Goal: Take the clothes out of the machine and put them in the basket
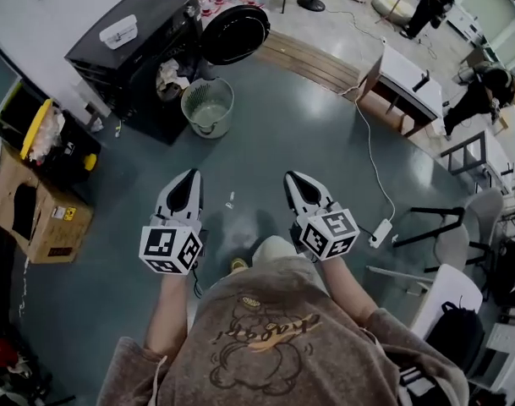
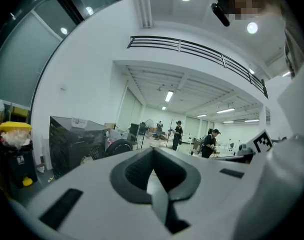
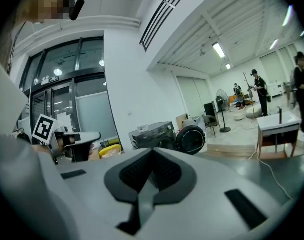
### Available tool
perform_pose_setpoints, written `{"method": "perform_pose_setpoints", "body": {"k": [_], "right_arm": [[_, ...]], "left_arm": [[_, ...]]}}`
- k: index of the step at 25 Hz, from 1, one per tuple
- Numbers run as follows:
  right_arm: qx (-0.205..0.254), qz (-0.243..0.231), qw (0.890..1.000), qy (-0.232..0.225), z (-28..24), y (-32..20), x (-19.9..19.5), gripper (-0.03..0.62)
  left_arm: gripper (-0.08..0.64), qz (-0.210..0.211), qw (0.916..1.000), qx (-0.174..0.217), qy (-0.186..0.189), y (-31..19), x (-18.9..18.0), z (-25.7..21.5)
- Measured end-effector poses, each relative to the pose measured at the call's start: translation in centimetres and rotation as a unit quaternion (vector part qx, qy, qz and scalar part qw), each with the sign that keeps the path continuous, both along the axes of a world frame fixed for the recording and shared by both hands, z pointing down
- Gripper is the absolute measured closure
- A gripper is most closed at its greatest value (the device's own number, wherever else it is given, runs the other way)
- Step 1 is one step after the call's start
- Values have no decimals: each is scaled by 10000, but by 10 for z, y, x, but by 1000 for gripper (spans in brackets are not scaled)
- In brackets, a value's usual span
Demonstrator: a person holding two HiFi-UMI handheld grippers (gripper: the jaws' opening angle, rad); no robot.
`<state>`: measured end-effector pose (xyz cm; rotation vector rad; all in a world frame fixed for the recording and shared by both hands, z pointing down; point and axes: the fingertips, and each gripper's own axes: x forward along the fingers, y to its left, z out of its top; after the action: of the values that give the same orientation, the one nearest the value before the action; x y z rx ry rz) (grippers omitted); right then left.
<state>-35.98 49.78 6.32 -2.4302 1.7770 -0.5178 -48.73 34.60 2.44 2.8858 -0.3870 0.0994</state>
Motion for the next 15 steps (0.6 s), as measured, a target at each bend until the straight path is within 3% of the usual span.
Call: {"method": "perform_pose_setpoints", "body": {"k": [7, 15], "right_arm": [[-77, 390, 9992, 16, 4, -6, 45, 601], [-57, 518, 9986, -42, 12, -41, 129, 601]], "left_arm": [[554, 313, 9995, -46, -3, -18, 53, 8], [554, 421, 9991, -40, -49, -54, 139, 13]]}}
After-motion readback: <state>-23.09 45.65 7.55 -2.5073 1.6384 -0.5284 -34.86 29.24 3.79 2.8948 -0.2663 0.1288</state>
